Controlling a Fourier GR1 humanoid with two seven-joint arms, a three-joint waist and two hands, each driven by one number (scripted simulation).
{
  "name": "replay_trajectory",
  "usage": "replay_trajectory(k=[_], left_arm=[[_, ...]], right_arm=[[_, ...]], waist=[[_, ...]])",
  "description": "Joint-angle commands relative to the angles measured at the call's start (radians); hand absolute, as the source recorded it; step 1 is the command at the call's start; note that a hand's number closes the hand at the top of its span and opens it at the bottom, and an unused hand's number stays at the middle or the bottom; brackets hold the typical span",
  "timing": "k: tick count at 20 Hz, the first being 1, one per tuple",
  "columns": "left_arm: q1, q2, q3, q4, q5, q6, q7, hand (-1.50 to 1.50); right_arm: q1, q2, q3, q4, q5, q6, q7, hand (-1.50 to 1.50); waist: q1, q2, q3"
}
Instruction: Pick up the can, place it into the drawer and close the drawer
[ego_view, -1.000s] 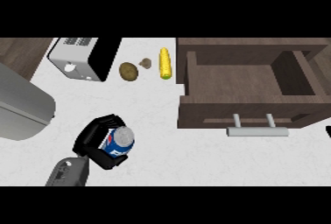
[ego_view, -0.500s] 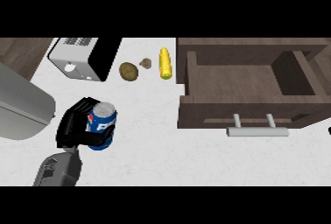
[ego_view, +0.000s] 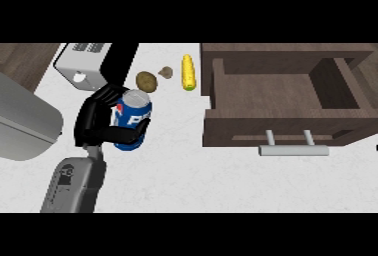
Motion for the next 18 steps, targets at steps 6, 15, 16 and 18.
replay_trajectory(k=[6, 15, 16, 18], left_arm=[[-0.169, -0.006, -0.182, -0.058, 0.021, 0.156, 0.205, 1.5], [-0.49, -0.006, -0.222, 0.074, -0.005, 0.299, 0.322, 1.5], [-0.505, -0.006, -0.264, 0.09, -0.014, 0.316, 0.318, 1.5], [-0.576, -0.006, -0.282, 0.084, -0.004, 0.373, 0.381, 1.5]], right_arm=[[0.001, -0.017, -0.009, -0.035, -0.027, -0.001, 0.038, -1.5], [0.077, -0.005, -0.024, -0.026, -0.038, 0.044, -0.056, -1.5], [0.028, -0.016, -0.037, -0.012, -0.048, 0.024, -0.024, -1.5], [0.015, 0.012, 0.036, -0.015, 0.043, -0.028, -0.025, -1.5]], waist=[[-0.007, 0.001, 0.0], [-0.018, 0.002, 0.0], [-0.015, 0.002, 0.0], [-0.012, 0.002, 0.0]])
